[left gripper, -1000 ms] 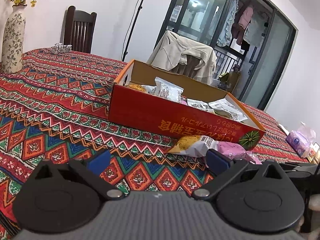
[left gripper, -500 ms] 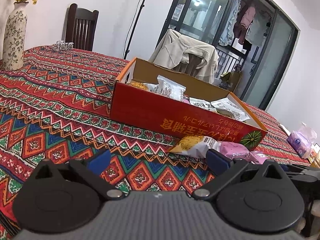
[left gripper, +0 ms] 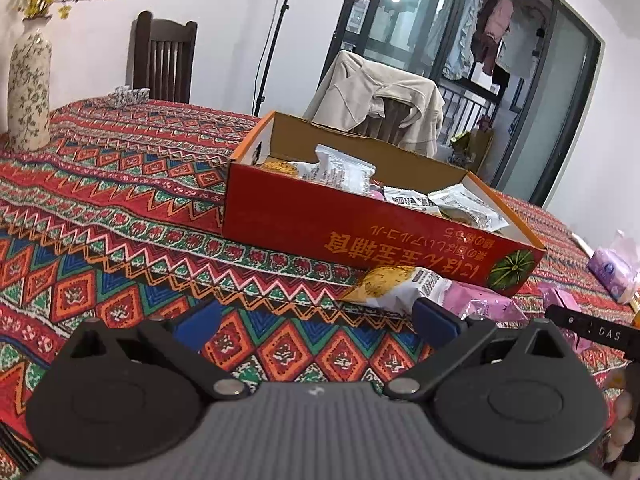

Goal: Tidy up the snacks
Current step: 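Grasp a pink packet with the right gripper while the left gripper grasps an oat cracker packet, then carry both packets over the box and open both grippers to drop them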

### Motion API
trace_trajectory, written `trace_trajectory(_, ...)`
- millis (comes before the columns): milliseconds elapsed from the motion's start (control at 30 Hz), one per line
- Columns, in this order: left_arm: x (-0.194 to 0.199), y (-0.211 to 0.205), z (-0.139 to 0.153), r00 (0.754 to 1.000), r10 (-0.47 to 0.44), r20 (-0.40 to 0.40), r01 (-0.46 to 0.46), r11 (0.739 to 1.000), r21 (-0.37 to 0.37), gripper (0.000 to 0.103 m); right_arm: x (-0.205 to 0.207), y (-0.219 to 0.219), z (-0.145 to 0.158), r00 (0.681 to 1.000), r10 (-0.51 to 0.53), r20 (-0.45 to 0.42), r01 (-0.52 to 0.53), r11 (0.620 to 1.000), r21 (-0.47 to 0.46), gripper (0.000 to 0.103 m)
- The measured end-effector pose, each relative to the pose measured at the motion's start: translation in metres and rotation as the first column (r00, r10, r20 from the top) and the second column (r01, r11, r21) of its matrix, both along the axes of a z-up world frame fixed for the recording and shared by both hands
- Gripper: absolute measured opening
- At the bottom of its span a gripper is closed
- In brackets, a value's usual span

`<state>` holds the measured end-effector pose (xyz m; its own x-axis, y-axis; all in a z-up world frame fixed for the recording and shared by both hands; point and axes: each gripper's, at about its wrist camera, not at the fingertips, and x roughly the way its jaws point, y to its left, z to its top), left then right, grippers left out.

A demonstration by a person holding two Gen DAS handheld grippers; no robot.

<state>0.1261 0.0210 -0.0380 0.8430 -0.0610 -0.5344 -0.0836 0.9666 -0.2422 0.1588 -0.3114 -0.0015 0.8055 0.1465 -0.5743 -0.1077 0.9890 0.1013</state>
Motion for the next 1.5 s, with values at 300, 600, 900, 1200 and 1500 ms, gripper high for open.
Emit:
trace_trajectory(300, 0.029, -0.027, 0.017, 0.997, -0.071, -0.040, 0.073, 0.997, 0.037, 0.103, -0.004, 0.000, 0.001, 1.000, 0.001, 0.014, -0.001, 1.000, 0.004, 0.061)
trace_trajectory(600, 0.080, -0.062, 0.015, 0.992, 0.000, -0.123, 0.011, 0.996, 0.090, 0.103, -0.003, -0.003, 0.000, 1.000, 0.000, 0.010, -0.001, 1.000, 0.028, 0.061)
trace_trajectory(900, 0.099, -0.064, -0.006, 0.967, 0.130, -0.219, -0.107, 0.987, 0.117, 0.103, -0.002, -0.006, 0.000, 1.000, 0.007, 0.000, -0.007, 0.998, 0.056, 0.061)
trace_trajectory(1200, 0.074, -0.054, -0.012, 0.961, 0.127, -0.245, -0.092, 0.985, 0.148, 0.100, -0.005, -0.007, 0.001, 1.000, 0.017, 0.010, -0.018, 0.998, 0.068, 0.061)
trace_trajectory(1500, 0.061, -0.058, -0.013, 0.969, 0.117, -0.217, -0.074, 0.978, 0.195, 0.085, -0.006, -0.006, 0.001, 1.000, 0.019, 0.007, -0.020, 0.998, 0.067, 0.061)
